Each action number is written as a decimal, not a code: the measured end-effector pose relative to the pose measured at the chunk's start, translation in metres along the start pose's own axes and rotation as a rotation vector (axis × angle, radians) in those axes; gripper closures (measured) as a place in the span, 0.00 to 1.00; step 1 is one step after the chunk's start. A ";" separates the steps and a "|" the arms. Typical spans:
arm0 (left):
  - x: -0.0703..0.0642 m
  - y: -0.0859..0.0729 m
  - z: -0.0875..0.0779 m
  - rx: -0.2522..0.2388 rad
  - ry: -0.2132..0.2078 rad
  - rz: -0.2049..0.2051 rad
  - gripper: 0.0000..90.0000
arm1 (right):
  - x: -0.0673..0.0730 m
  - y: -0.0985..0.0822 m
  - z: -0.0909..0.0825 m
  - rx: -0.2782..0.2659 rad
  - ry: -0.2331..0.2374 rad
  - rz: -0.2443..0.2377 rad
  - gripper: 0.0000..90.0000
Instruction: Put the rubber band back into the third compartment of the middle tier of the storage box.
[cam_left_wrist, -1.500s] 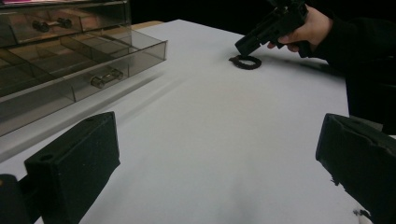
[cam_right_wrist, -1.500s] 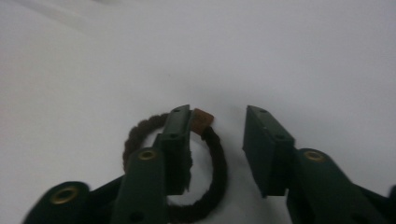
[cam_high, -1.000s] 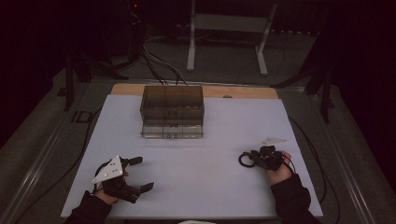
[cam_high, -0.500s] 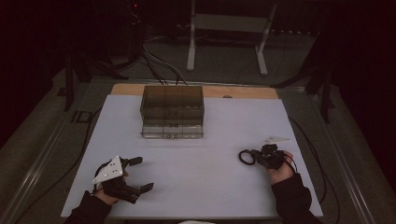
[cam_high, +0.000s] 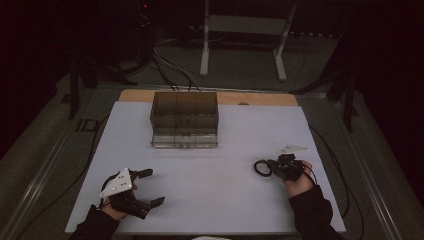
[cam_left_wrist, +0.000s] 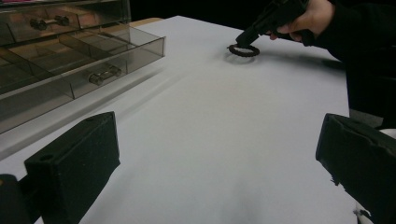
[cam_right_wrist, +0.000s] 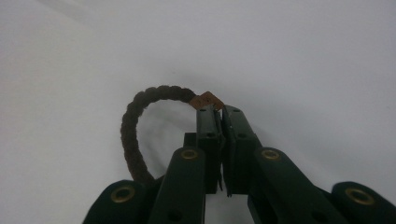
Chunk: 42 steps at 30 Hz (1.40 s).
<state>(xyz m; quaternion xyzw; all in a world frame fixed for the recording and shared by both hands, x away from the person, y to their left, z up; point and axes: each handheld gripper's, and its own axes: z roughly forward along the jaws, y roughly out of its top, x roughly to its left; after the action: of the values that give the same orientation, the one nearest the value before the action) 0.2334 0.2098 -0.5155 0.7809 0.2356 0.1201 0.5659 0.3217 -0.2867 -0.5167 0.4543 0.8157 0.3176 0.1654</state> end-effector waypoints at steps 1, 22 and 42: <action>0.000 0.000 0.000 -0.002 0.001 -0.003 0.00 | 0.001 0.001 0.000 0.000 -0.002 -0.005 0.96; 0.000 -0.002 0.000 0.011 -0.002 -0.007 0.00 | 0.012 0.038 -0.004 -0.047 0.037 -0.059 0.96; 0.000 -0.003 0.000 0.008 0.001 -0.004 0.00 | 0.026 0.073 0.006 -0.049 0.060 -0.096 0.96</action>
<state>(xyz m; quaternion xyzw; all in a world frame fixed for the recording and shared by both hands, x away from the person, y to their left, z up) 0.2328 0.2107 -0.5181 0.7825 0.2381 0.1185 0.5630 0.3578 -0.2346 -0.4726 0.4007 0.8332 0.3426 0.1669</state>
